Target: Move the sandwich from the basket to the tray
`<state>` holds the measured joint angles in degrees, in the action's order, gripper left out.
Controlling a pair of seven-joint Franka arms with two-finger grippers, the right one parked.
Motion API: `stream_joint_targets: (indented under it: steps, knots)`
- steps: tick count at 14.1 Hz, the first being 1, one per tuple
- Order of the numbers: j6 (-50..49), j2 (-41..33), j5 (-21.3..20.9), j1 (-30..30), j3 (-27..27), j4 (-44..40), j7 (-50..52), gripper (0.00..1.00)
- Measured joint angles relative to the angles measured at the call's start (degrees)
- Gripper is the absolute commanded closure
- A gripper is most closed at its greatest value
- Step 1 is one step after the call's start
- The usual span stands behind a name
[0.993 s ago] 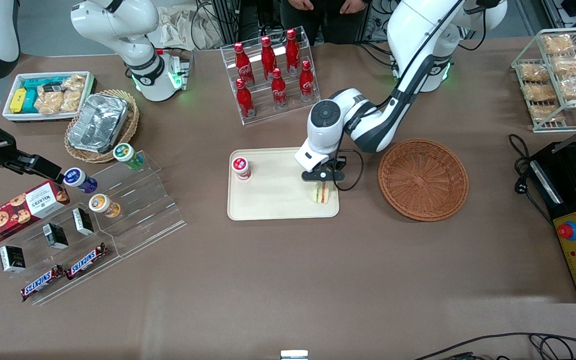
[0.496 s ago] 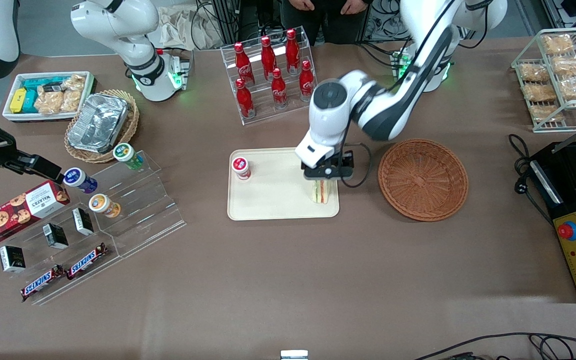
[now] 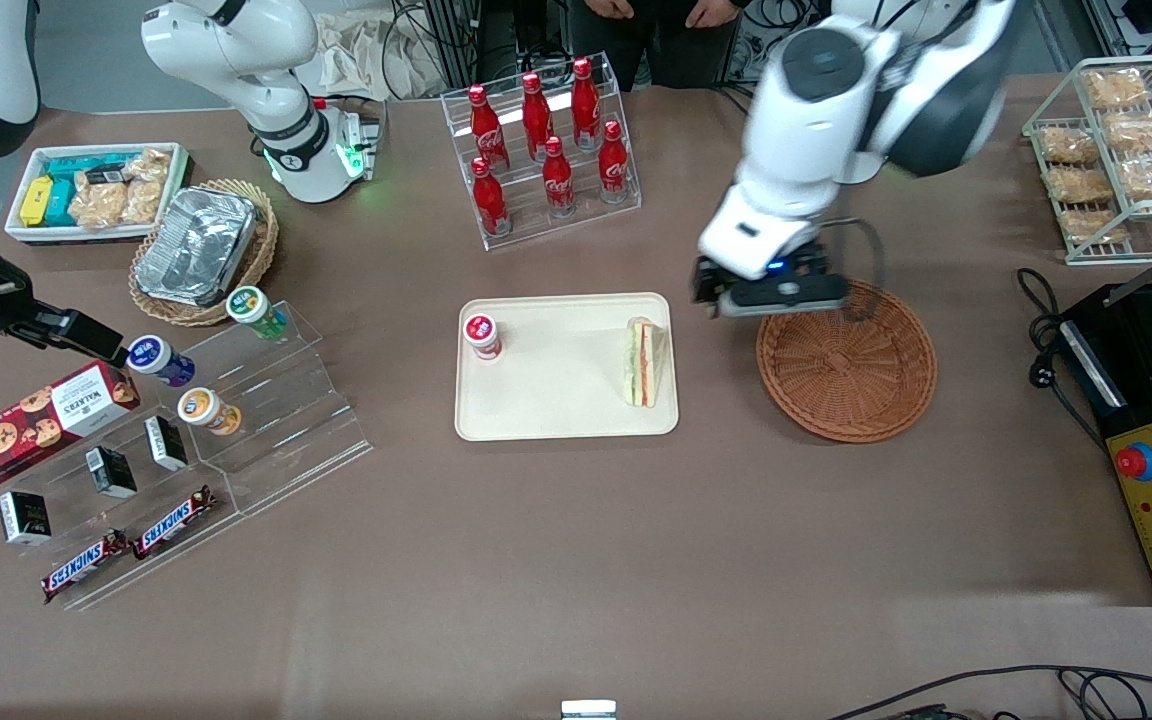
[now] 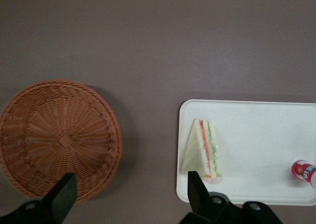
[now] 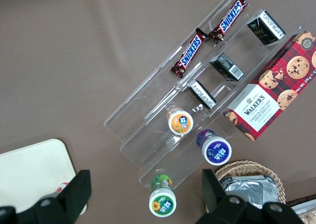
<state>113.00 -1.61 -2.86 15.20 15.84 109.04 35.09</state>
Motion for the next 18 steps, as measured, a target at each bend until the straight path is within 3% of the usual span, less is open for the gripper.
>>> stream_joint_targets:
  steps: [8,14,18]
  knots:
    - [-11.3,-6.51,1.55,-12.89,-1.01,0.33,-21.45,0.01]
    - [-11.68,-7.49,1.82,-13.33,-3.05,-0.73,-24.4,0.01]
    - [-10.94,-2.82,1.86,-13.33,-3.05,-4.71,-24.98,0.01]
